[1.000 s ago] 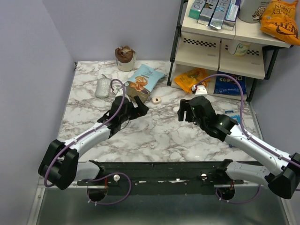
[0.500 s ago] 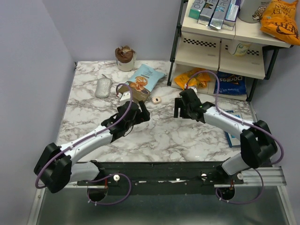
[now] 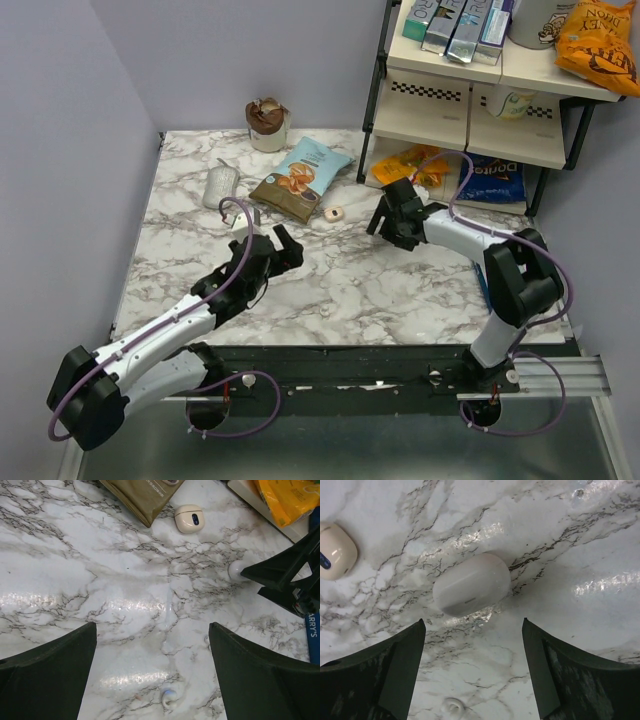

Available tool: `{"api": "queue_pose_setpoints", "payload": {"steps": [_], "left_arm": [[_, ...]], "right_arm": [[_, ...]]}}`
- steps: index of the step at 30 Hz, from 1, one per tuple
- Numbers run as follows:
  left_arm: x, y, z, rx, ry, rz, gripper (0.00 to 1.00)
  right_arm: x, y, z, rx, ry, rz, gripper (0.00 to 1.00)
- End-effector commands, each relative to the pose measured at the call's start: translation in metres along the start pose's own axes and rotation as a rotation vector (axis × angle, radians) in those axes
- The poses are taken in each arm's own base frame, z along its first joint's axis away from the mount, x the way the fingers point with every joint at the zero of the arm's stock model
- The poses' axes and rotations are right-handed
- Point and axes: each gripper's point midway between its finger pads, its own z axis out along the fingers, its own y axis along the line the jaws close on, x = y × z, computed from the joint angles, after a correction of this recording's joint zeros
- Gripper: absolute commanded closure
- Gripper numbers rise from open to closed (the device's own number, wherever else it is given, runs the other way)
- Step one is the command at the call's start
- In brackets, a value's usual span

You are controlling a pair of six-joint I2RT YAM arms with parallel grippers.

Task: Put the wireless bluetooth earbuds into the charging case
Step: Move the charging case to the center of the board.

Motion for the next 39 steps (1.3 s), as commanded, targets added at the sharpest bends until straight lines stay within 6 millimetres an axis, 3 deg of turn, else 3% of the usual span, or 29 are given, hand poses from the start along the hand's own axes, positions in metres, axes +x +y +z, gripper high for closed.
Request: {"api": "queue_pose_setpoints", "payload": {"steps": [1,8,15,21,26,36,39], "left_arm": [[-0.011,0.013,-0.004,-0.055,-0.061,-0.015,0.02],[-0.014,0.018,-0.005,-0.087,-0.075,-0.033,0.02],[-0.020,0.019,-0.009,-0.092,-0.101,-0.058,0.02],[-0.018,0.019,-0.009,-0.084,-0.096,-0.069,0.03],[-0.016,0.019,-0.009,-0.084,-0.090,-0.073,0.03],[-0.011,0.015,-0.007,-0.071,-0.069,-0.096,0.04],[-0.010,0.014,-0.007,-0.068,-0.059,-0.105,0.04]], "right_arm": [[0.002,0.006,0.007,0.016,0.038,0.227,0.13],[0.011,0.000,0.019,0.088,0.092,0.449,0.14],[0.009,-0.008,0.029,0.145,0.095,0.536,0.14],[0.012,-0.008,0.038,0.162,0.129,0.493,0.21],[0.021,-0.014,0.040,0.172,0.156,0.428,0.28],[0.050,-0.029,0.041,0.169,0.226,0.362,0.32],[0.050,-0.026,0.043,0.149,0.232,0.336,0.37]]}}
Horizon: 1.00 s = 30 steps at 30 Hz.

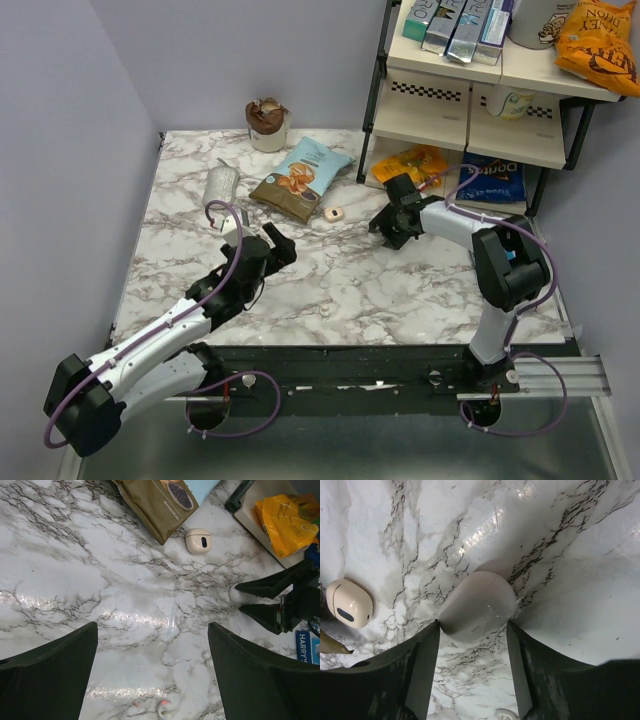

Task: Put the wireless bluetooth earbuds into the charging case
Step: Move the charging case to the center of the board.

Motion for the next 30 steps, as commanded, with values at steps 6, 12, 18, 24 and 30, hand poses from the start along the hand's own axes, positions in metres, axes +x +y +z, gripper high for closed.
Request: {"api": "queue_pose_setpoints", "payload": {"steps": [6,12,18,24,30], "left_arm": [[0.009,0.005,-0.001,-0.011,0.034,-0.018,0.05],[0.006,0.006,-0.005,-0.009,0.029,-0.004,0.05],[0.006,0.010,-0.008,-0.012,0.025,-0.005,0.05],[0.009,0.017,-0.010,-0.024,0.025,-0.003,0.05],[0.010,0.025,-0.015,-0.032,0.021,-0.009,0.05]], "right_arm": [[0.029,-0.045,0.024,0.120,0.119,-0.154,0.48],[0.021,-0.042,0.016,0.086,0.113,-0.429,0.65],[0.008,-0.046,-0.008,0.041,0.029,-0.707,0.76],[0.054,-0.008,-0.043,-0.244,0.060,-1.013,0.79],[0.121,0.008,-0.054,-0.379,0.164,-1.346,0.79]]}}
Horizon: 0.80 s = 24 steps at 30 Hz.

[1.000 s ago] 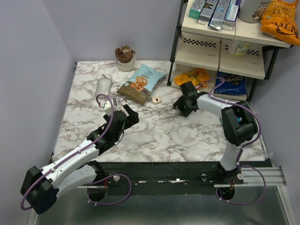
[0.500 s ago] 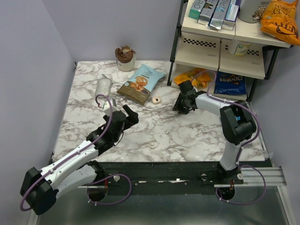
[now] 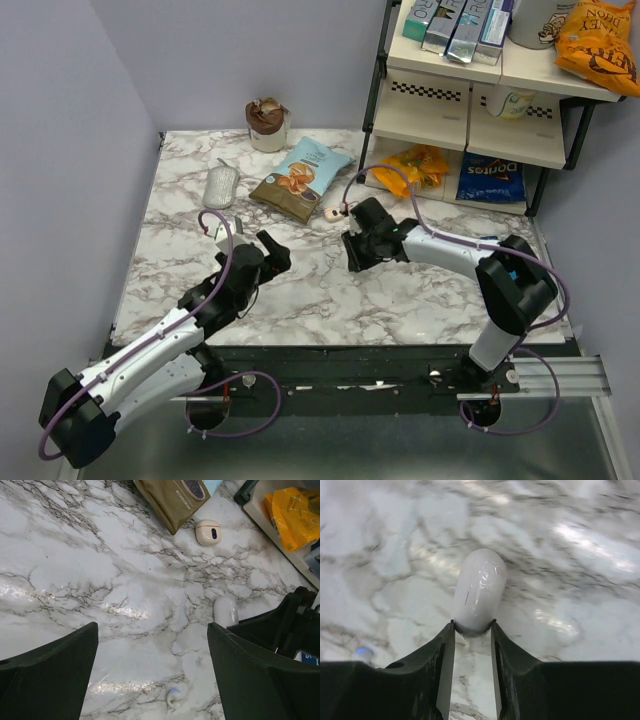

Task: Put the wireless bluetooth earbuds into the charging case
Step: Move the charging case to the center of the board.

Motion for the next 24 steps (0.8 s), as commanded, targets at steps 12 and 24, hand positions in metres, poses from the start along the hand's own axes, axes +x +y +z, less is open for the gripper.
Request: {"api": "queue_pose_setpoints", "payload": {"steps": [12,24], "left_arm": [[0.000,0.022,-0.012,-0.033,-0.022,-0.007,0.05],[-0.008,0.018,-0.005,-0.051,-0.043,0.095,0.02]], "right_arm": [[-0.009,0.054,0.027,-0.112,0.076,-0.354,0.72],[-0.044,0.057,-0.006,-0.062,-0.075,-0.255,0.36]]}}
